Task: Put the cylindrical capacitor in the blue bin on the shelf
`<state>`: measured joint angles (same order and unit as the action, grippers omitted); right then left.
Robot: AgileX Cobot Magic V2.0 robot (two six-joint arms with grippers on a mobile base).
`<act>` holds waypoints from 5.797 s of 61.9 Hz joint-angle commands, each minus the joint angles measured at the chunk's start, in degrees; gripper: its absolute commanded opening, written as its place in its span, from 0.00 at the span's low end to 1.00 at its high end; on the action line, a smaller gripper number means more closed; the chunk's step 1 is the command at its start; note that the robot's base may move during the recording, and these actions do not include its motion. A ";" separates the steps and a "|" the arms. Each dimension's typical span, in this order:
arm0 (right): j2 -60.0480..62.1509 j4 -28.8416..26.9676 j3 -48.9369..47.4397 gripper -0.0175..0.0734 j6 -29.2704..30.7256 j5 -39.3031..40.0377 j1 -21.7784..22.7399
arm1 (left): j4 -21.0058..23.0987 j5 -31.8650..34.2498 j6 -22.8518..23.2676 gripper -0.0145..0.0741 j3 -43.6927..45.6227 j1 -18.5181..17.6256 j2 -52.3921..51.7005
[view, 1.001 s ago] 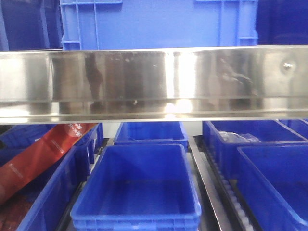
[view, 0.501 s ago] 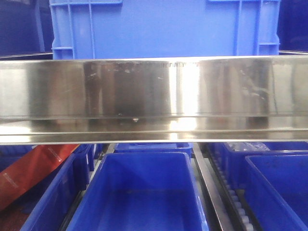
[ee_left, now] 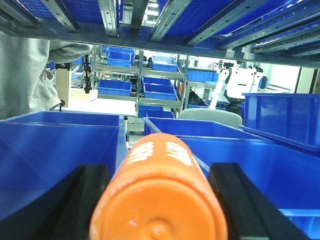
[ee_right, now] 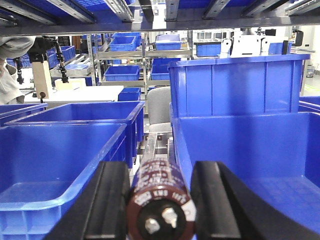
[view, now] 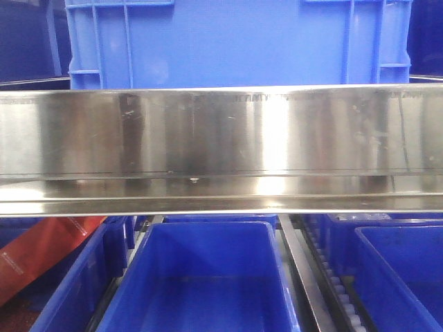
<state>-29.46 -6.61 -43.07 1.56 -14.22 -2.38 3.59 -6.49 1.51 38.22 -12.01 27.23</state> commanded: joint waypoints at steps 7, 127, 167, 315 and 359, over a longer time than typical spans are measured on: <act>0.11 0.50 -0.19 0.01 0.22 1.46 -0.10 | -0.10 1.47 0.13 0.04 0.13 -0.33 -0.27; -49.97 -0.32 -27.60 0.50 2.40 13.66 -22.43 | -4.99 5.73 0.00 0.15 37.02 -22.01 56.00; -43.27 -0.32 -27.60 0.26 2.40 8.59 -22.43 | -3.59 5.12 0.00 0.38 37.40 -22.01 51.79; 29.46 0.13 41.79 0.01 2.40 13.54 2.44 | -1.07 7.60 0.00 0.04 -17.61 -21.97 -13.20; 29.46 4.20 43.07 0.01 2.40 14.22 -2.66 | -1.07 7.60 0.00 0.04 -17.61 -21.97 -13.20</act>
<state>-0.42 -5.30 -0.05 3.60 -0.96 -3.11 2.12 0.00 1.51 20.67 -33.67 14.28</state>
